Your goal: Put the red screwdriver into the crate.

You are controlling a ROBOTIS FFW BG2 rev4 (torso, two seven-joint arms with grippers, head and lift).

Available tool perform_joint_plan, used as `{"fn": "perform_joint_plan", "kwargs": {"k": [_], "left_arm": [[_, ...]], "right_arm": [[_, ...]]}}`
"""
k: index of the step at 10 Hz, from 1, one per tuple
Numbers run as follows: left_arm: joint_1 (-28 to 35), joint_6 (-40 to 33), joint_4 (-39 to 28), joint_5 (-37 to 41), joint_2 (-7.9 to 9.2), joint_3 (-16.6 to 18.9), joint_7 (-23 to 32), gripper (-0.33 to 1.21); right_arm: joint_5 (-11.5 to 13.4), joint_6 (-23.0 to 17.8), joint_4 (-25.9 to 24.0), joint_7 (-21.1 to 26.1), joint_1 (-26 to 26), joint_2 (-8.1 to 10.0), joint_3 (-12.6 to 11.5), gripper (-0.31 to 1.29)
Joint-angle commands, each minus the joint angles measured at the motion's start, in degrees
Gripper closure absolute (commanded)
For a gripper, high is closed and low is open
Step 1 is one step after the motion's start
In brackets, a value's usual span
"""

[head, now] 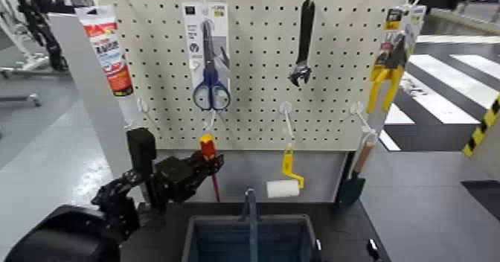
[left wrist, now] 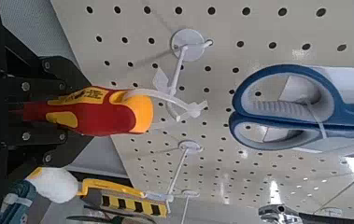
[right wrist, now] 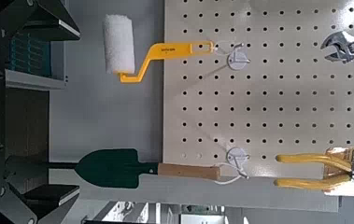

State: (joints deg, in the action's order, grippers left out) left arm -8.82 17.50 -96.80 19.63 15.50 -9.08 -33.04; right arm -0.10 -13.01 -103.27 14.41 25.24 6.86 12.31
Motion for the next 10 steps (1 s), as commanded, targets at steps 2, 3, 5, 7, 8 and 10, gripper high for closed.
{"fn": "perform_joint_plan", "kwargs": {"k": [2,3,5,7,8,10], "left_arm": [[3.9,4.4,-7.6,-0.1,-1.08,2.4,1.1,1.11],[4.7,6.4,-10.2,0.0,-1.08,2.8,1.4,1.11],[6.4,11.9,-15.0,0.6,-0.99,4.1,1.9,1.11],[7.9,14.7,-15.8,5.6,0.15,5.8,1.6,1.11],[8.5,15.5,-15.4,8.1,0.41,6.9,0.0,1.11],[9.2,15.3,-13.1,11.0,0.32,7.7,-2.3,1.11]], "right_arm": [[-0.1,0.2,0.0,0.0,0.0,0.09,0.0,0.14],[-0.1,0.3,0.0,0.0,0.0,0.18,0.0,0.14],[-0.1,0.4,0.0,0.0,-0.1,0.26,0.1,0.14],[-0.1,0.5,-0.1,-0.1,-0.1,0.26,0.1,0.14],[-0.1,0.6,-0.1,-0.1,-0.1,0.35,0.1,0.14],[-0.1,0.8,-0.1,-0.1,-0.2,0.44,0.2,0.14]]}}
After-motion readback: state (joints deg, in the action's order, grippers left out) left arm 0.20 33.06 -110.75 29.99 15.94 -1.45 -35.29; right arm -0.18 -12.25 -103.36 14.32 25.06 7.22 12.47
